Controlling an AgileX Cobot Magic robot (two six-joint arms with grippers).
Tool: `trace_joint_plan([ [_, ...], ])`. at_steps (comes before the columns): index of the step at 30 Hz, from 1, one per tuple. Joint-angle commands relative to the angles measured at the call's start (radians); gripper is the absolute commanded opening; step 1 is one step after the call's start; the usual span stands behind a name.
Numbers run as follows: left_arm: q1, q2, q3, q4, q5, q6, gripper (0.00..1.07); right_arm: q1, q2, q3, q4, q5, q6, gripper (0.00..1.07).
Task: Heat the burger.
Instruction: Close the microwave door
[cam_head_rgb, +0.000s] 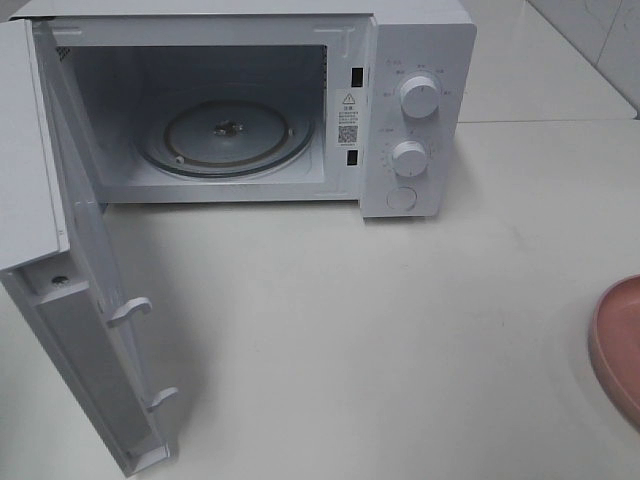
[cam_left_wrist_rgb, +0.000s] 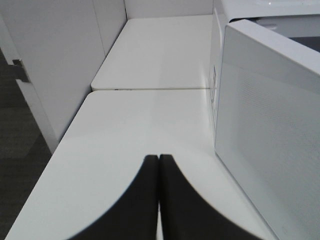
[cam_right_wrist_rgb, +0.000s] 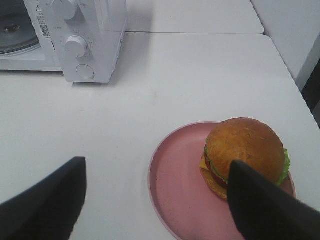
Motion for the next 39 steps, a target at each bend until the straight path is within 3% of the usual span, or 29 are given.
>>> trace_joint_plan([
  [1, -0.006, 0.056, 0.056, -0.013, -0.214, -0.009, 0.00, -0.006, -0.025, 0.001, -0.003, -0.008, 0.000, 0.74],
  [10, -0.006, 0.257, 0.132, -0.016, -0.553, -0.009, 0.00, -0.006, -0.025, 0.001, -0.003, -0.008, 0.000, 0.74],
  [15, -0.006, 0.434, 0.132, 0.027, -0.674, -0.093, 0.00, -0.006, -0.025, 0.001, -0.003, -0.008, 0.000, 0.74],
  [17, -0.006, 0.528, 0.132, 0.115, -0.775, -0.148, 0.00, -0.006, -0.025, 0.001, -0.003, -0.008, 0.000, 0.73],
  [18, -0.006, 0.528, 0.132, 0.115, -0.775, -0.148, 0.00, -0.006, -0.025, 0.001, -0.003, -0.008, 0.000, 0.73],
  [20, -0.006, 0.618, 0.132, 0.228, -0.874, -0.211, 0.00, -0.006, -0.025, 0.001, -0.003, -0.008, 0.000, 0.73],
  [21, -0.006, 0.618, 0.132, 0.228, -0.874, -0.211, 0.00, -0.006, -0.025, 0.001, -0.003, -0.008, 0.000, 0.73],
  [22, -0.006, 0.669, 0.132, 0.305, -0.938, -0.245, 0.00, -0.006, -0.025, 0.001, -0.003, -0.008, 0.000, 0.73],
  [27, -0.006, 0.794, 0.132, 0.441, -1.092, -0.324, 0.00, -0.006, -0.025, 0.001, -0.003, -0.008, 0.000, 0.73],
  [34, -0.027, 0.926, 0.129, 0.475, -1.206, -0.322, 0.00, -0.006, -0.025, 0.001, -0.003, -0.008, 0.000, 0.73],
  [37, -0.079, 0.991, 0.115, 0.475, -1.220, -0.317, 0.00, -0.006, -0.025, 0.001, -0.003, -0.008, 0.000, 0.73],
  [39, -0.167, 1.071, 0.099, 0.451, -1.241, -0.266, 0.00, -0.006, -0.025, 0.001, -0.003, -0.008, 0.000, 0.73],
])
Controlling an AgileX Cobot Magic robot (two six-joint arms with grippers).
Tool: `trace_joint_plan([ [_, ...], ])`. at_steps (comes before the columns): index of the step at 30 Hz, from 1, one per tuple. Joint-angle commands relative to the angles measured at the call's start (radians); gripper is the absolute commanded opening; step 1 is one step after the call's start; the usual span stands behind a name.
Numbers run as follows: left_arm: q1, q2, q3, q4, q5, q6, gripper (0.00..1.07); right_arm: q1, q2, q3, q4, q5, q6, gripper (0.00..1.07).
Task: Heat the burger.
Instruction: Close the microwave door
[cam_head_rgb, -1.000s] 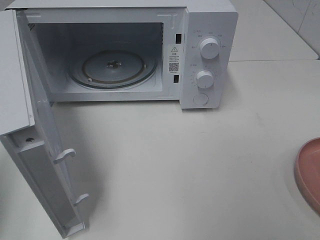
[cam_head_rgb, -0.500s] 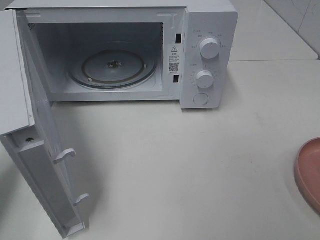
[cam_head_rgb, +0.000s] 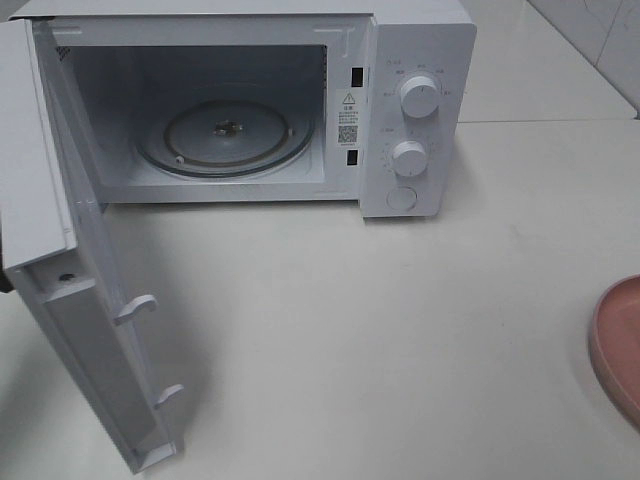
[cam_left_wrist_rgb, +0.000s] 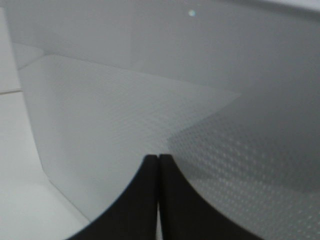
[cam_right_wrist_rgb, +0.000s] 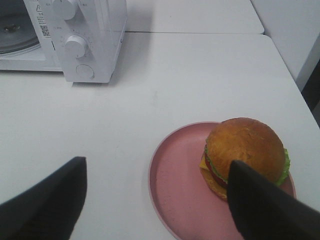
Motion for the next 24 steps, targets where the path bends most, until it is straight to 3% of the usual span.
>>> trace_joint_plan([
  [1, -0.053, 0.040, -0.016, -0.012, -0.042, 0.034, 0.00, -0.006, -0.025, 0.001, -0.003, -0.008, 0.000, 0.73],
  [3, -0.071, 0.054, -0.018, -0.031, -0.059, 0.045, 0.00, -0.006, -0.025, 0.001, -0.003, -0.008, 0.000, 0.73],
  [5, -0.147, 0.117, -0.019, -0.149, -0.146, 0.089, 0.00, -0.006, -0.025, 0.001, -0.003, -0.008, 0.000, 0.73],
  [8, -0.166, 0.129, -0.019, -0.176, -0.162, 0.093, 0.00, -0.006, -0.025, 0.001, -0.003, -0.008, 0.000, 0.73],
  [10, -0.230, 0.180, -0.019, -0.291, -0.210, 0.093, 0.00, -0.006, -0.025, 0.001, -0.003, -0.008, 0.000, 0.73],
  [17, -0.309, 0.242, -0.038, -0.362, -0.228, 0.092, 0.00, -0.006, -0.025, 0.001, -0.003, -0.008, 0.000, 0.73],
  [24, -0.421, 0.304, -0.133, -0.443, -0.220, 0.099, 0.00, -0.006, -0.025, 0.001, -0.003, -0.008, 0.001, 0.73],
])
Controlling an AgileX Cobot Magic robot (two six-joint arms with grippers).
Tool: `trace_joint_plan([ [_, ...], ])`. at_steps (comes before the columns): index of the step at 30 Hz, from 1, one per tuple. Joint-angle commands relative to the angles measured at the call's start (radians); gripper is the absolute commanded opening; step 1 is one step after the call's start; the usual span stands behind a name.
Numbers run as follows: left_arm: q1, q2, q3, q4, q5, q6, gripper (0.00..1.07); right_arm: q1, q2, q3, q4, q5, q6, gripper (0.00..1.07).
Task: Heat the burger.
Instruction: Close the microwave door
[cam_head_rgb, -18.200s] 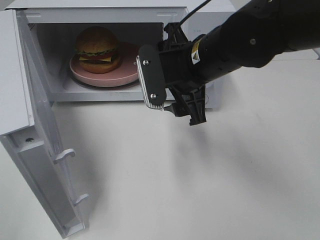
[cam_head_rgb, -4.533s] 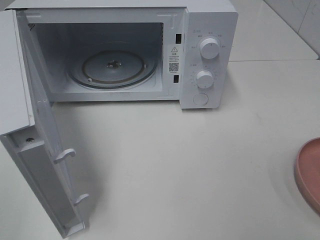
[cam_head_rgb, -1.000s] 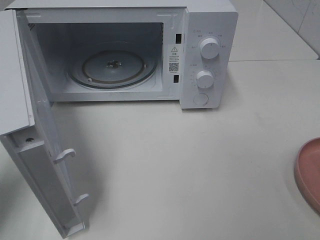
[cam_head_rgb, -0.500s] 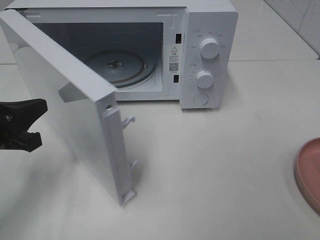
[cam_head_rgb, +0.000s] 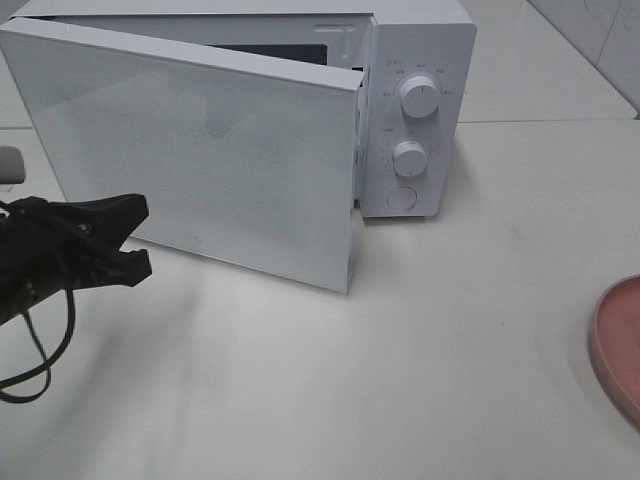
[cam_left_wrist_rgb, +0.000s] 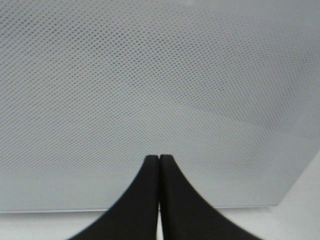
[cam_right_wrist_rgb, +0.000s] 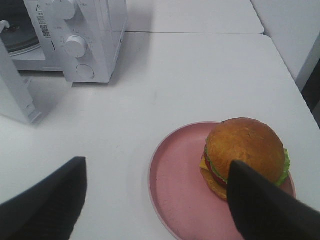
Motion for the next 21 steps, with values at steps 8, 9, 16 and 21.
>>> trace_joint_plan([
  [8, -0.134, 0.083, -0.193, -0.132, 0.044, 0.006, 0.00, -0.006, -0.025, 0.001, -0.003, -0.008, 0.001, 0.73],
  [9, -0.134, 0.083, -0.193, -0.132, 0.044, 0.006, 0.00, -0.006, -0.025, 0.001, -0.003, -0.008, 0.001, 0.73],
  [16, -0.181, 0.122, -0.378, -0.188, 0.212, 0.043, 0.00, -0.006, -0.025, 0.001, -0.003, -0.008, 0.001, 0.73],
  [21, -0.197, 0.155, -0.476, -0.207, 0.261, 0.051, 0.00, -0.006, -0.025, 0.001, -0.003, -0.008, 0.001, 0.73],
])
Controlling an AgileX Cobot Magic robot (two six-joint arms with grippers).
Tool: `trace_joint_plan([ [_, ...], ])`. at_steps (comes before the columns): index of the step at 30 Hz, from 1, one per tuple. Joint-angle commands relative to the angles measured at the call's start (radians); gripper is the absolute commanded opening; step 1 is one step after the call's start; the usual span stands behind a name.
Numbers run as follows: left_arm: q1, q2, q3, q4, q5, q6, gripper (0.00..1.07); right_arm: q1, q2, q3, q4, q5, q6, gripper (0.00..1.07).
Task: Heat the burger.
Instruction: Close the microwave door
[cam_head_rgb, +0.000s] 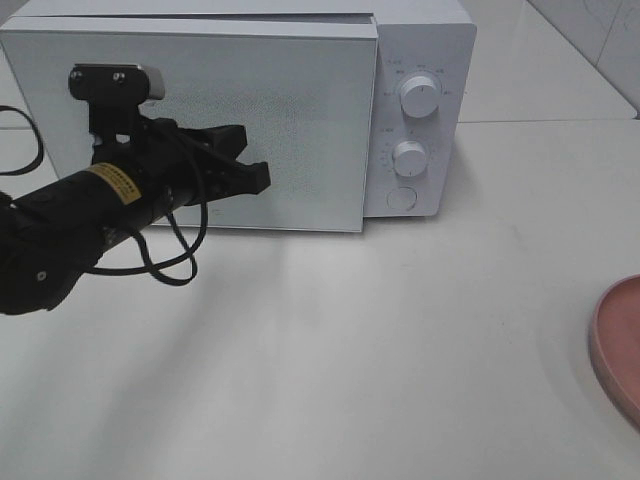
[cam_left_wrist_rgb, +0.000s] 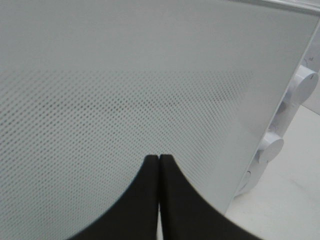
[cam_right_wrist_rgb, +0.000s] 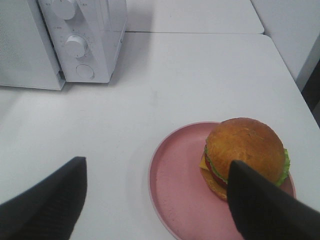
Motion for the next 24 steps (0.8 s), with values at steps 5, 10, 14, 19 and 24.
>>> trace_joint_plan([
  [5, -0.033, 0.049, -0.140, -0.020, 0.037, 0.006, 0.00, -0.006, -0.025, 0.001, -0.003, -0.008, 0.001, 0.73],
  [10, -0.043, 0.093, -0.222, -0.036, 0.044, 0.006, 0.00, -0.006, -0.025, 0.001, -0.003, -0.008, 0.001, 0.73],
  [14, -0.046, 0.125, -0.287, -0.046, 0.076, 0.005, 0.00, -0.006, -0.025, 0.001, -0.003, -0.008, 0.001, 0.73],
  [19, -0.046, 0.160, -0.356, -0.051, 0.094, 0.005, 0.00, -0.006, -0.025, 0.001, -0.003, -0.008, 0.001, 0.73],
  [24, -0.046, 0.201, -0.416, -0.091, 0.099, 0.009, 0.00, -0.006, -0.025, 0.001, -0.003, -0.008, 0.001, 0.73],
])
